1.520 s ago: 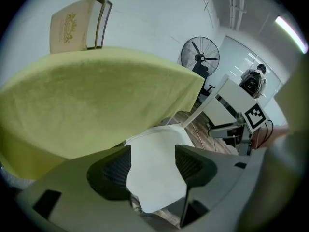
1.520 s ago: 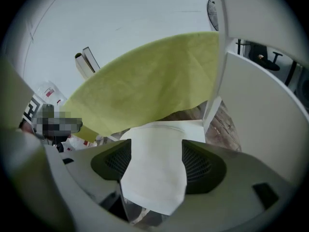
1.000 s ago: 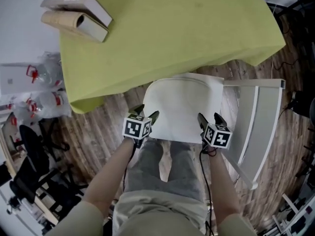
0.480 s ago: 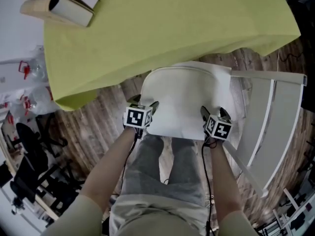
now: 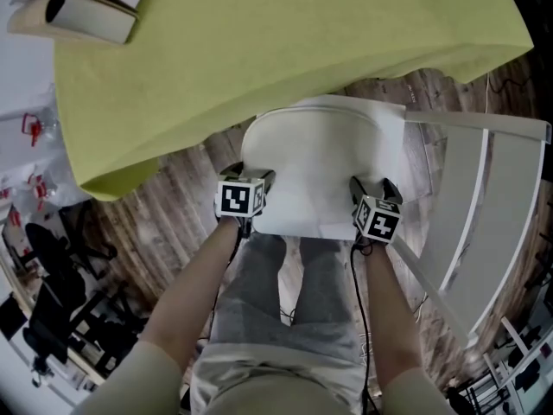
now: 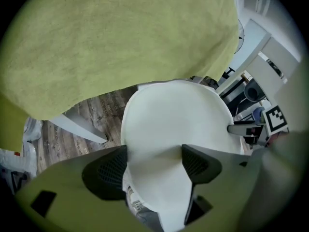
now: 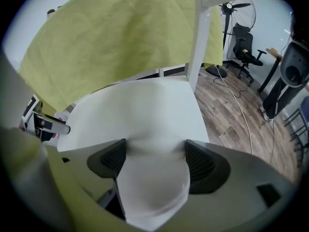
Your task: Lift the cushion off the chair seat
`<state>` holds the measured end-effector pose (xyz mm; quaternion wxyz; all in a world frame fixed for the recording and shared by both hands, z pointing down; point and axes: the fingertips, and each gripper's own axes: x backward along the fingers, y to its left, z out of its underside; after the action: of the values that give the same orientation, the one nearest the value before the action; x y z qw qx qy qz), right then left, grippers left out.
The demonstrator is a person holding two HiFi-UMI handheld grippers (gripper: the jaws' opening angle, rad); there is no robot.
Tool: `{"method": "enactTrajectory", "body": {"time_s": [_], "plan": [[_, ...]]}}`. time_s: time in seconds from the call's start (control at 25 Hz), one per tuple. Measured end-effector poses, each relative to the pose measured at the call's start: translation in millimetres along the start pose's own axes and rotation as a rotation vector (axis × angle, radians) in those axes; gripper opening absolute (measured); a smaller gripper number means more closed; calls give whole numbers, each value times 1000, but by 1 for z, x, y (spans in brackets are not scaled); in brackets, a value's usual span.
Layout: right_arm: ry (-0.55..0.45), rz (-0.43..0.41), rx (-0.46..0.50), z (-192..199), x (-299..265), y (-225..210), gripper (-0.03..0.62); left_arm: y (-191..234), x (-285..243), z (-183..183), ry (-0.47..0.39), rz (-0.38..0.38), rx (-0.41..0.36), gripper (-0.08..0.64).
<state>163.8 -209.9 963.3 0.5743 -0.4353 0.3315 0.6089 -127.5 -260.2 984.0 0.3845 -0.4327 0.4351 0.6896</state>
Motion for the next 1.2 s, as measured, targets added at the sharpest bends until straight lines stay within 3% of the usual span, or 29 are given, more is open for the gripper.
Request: {"method": "enactTrajectory", "body": {"time_s": [0.36, 0.48, 0.52, 0.56, 0.6, 0.88, 1.2], "plan": [[-2, -11, -2, 0, 3, 8, 285, -2, 3, -3, 32, 1, 27, 258], [-6, -19, 21, -1, 7, 14, 228, 0, 10, -5, 18, -18, 37, 176], [-13, -21, 42, -3, 10, 17, 185, 0, 13, -6, 7, -24, 41, 145], [-23, -23, 69, -4, 13, 21, 87, -1, 15, -6, -2, -26, 46, 127], [-30, -23, 93, -5, 16, 25, 32, -2, 16, -7, -7, -28, 48, 113], [-26, -43, 116, -7, 39, 31, 23, -13, 39, -6, -5, 6, 30, 84], [-62, -66, 146, -23, 112, 65, 23, -11, 116, -3, -27, 35, 15, 86]]}}
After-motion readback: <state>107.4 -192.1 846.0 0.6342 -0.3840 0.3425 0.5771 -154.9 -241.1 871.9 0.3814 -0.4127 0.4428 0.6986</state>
